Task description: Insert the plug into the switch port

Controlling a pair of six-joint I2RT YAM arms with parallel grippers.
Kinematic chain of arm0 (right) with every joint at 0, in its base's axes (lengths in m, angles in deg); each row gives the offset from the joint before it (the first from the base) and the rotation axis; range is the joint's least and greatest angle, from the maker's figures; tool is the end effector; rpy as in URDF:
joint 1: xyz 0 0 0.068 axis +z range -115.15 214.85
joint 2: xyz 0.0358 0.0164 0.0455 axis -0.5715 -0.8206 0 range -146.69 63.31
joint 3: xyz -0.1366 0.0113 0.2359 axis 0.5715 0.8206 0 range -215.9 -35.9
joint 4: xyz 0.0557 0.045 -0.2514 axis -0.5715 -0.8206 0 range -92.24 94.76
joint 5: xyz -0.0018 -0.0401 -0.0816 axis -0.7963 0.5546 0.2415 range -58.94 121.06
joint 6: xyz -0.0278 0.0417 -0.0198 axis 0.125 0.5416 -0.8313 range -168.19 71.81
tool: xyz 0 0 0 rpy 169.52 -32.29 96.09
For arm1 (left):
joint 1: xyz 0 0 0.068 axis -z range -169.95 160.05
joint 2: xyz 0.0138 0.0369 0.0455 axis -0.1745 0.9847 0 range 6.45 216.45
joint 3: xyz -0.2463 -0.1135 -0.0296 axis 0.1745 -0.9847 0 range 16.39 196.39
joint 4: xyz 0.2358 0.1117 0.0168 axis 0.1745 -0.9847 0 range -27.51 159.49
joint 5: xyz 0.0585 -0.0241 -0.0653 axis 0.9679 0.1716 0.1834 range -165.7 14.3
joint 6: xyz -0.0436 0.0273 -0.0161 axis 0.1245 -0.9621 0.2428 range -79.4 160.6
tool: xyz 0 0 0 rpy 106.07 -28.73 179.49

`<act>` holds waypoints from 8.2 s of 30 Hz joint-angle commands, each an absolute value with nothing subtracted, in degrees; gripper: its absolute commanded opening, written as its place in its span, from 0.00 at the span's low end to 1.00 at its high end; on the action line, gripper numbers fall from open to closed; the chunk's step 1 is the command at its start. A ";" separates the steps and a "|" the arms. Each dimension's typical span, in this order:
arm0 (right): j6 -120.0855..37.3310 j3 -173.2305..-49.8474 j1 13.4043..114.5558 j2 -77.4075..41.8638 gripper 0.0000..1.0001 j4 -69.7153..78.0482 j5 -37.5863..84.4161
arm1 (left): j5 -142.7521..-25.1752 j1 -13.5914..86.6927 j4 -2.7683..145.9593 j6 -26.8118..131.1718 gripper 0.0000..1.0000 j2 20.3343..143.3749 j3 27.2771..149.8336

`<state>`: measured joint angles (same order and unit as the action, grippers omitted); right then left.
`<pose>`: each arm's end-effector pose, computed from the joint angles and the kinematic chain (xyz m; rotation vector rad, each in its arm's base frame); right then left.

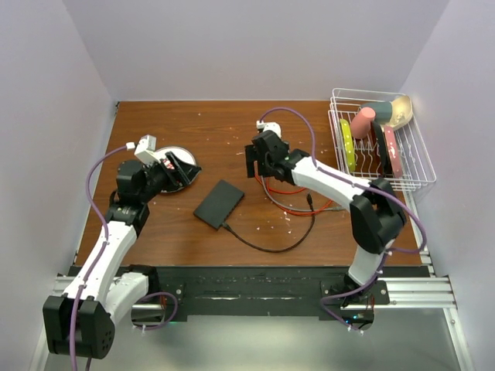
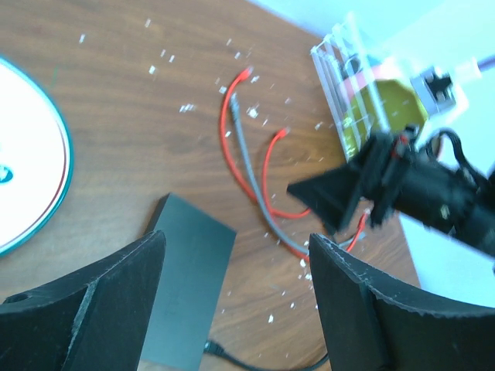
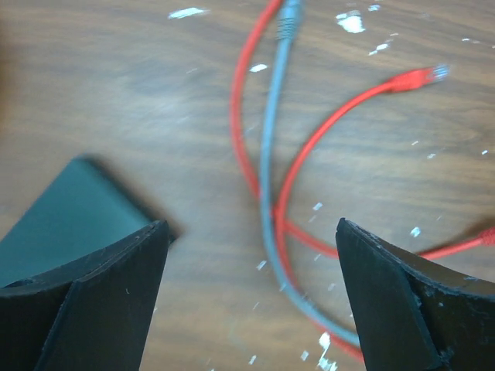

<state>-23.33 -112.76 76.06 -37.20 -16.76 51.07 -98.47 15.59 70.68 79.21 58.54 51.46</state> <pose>0.3033 0.2493 0.2536 -0.1613 2.3011 0.1770 0.2101 -0.0342 0.2784 -0.2637 1.9045 -0.8946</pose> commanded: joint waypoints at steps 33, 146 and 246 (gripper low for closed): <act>-19.97 -126.08 63.15 -45.34 0.00 -13.43 50.82 | -100.84 15.41 66.77 74.53 0.80 60.06 54.71; -37.12 -86.35 90.75 -18.25 0.00 8.28 22.35 | -110.51 25.16 104.30 86.83 0.57 75.18 37.74; -24.02 -87.14 95.06 -18.34 0.23 18.12 33.34 | -92.84 36.42 100.25 93.86 0.00 60.59 35.02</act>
